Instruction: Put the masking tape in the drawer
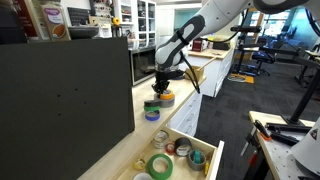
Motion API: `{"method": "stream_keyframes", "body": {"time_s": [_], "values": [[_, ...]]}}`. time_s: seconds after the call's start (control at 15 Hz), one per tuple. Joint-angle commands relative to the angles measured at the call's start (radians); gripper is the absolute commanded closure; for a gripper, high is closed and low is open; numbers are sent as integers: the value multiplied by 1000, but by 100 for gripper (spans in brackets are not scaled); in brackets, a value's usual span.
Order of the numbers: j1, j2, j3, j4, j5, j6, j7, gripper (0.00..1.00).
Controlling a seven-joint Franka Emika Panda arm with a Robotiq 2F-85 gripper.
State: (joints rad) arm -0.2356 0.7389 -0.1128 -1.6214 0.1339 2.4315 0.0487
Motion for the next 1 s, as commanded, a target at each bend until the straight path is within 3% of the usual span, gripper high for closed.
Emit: {"method": "stream_keyframes", "body": {"time_s": [0.0, 0.47, 0.93], "values": [[9, -85, -8, -73, -25, -36, -23, 95], [57, -246, -39, -204, -104, -39, 8, 95], [85, -483, -31, -439, -133, -51, 6, 95]]}}
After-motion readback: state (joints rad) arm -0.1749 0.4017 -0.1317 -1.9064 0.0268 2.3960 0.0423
